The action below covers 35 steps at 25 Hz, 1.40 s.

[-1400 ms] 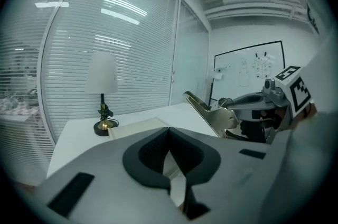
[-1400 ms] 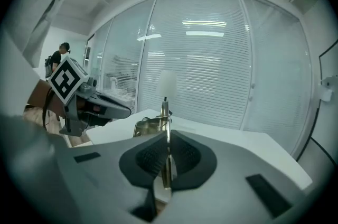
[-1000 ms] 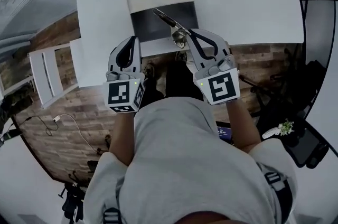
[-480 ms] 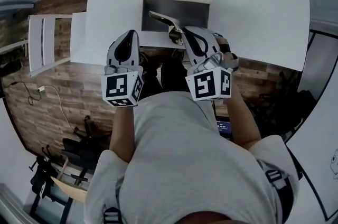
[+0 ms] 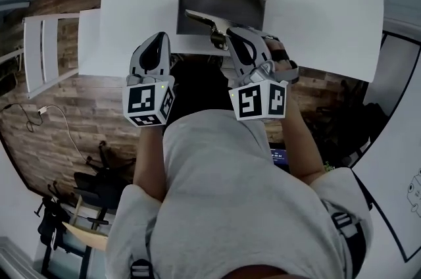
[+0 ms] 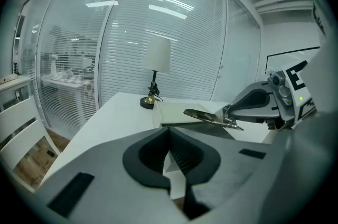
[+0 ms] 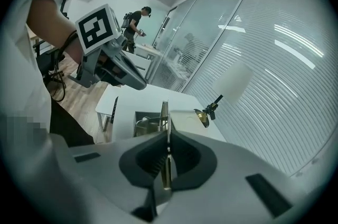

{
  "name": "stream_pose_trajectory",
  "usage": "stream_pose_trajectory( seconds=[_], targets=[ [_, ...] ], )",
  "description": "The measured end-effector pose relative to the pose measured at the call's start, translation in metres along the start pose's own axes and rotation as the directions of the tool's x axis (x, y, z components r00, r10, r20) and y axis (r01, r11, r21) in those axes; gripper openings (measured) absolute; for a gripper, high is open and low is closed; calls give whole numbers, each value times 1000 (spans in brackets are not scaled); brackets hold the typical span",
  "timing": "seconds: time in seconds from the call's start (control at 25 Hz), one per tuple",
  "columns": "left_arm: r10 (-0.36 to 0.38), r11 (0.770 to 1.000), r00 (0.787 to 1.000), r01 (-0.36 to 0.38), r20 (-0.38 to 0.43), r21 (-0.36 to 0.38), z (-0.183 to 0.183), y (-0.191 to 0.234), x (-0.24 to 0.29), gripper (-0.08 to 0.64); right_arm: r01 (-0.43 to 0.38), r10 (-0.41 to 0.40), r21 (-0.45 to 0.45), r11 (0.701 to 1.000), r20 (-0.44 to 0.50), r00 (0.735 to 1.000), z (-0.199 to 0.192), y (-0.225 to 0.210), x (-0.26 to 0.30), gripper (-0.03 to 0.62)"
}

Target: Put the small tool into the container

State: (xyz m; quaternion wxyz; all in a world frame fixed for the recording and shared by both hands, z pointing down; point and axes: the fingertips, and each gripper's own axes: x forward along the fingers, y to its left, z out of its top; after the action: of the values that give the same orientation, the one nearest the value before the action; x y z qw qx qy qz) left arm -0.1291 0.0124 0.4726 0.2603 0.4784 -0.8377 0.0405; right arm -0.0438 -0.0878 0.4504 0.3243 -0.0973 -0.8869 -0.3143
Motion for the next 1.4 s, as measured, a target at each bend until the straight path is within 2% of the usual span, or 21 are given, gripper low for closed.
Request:
stream_pose_trajectory(
  seconds=[0.2, 0.4, 0.56, 0.96, 1.4],
  targets=[
    [-40, 999, 999, 40, -4, -17, -9, -2, 7, 21, -1, -2, -61, 998, -58, 998, -11, 6, 8, 28],
    [-40, 997, 999, 40, -9, -65, -19, 11, 10, 23, -26, 15, -125, 992, -88, 996, -11, 13, 19, 28],
    [-46, 997, 999, 45, -13, -67, -22, 16, 15, 23, -40, 23, -166, 985, -109, 994, -14, 16, 29, 28],
    [-26, 994, 999, 23, -24, -111, -32, 27, 21, 23, -78, 52, -204, 976, -131, 990, -20, 17, 57, 28],
    [-18, 994, 999, 13, -38, -110, -33, 35, 26, 23, -117, 81, -225, 967, -163, 983, -26, 18, 80, 28]
  ],
)
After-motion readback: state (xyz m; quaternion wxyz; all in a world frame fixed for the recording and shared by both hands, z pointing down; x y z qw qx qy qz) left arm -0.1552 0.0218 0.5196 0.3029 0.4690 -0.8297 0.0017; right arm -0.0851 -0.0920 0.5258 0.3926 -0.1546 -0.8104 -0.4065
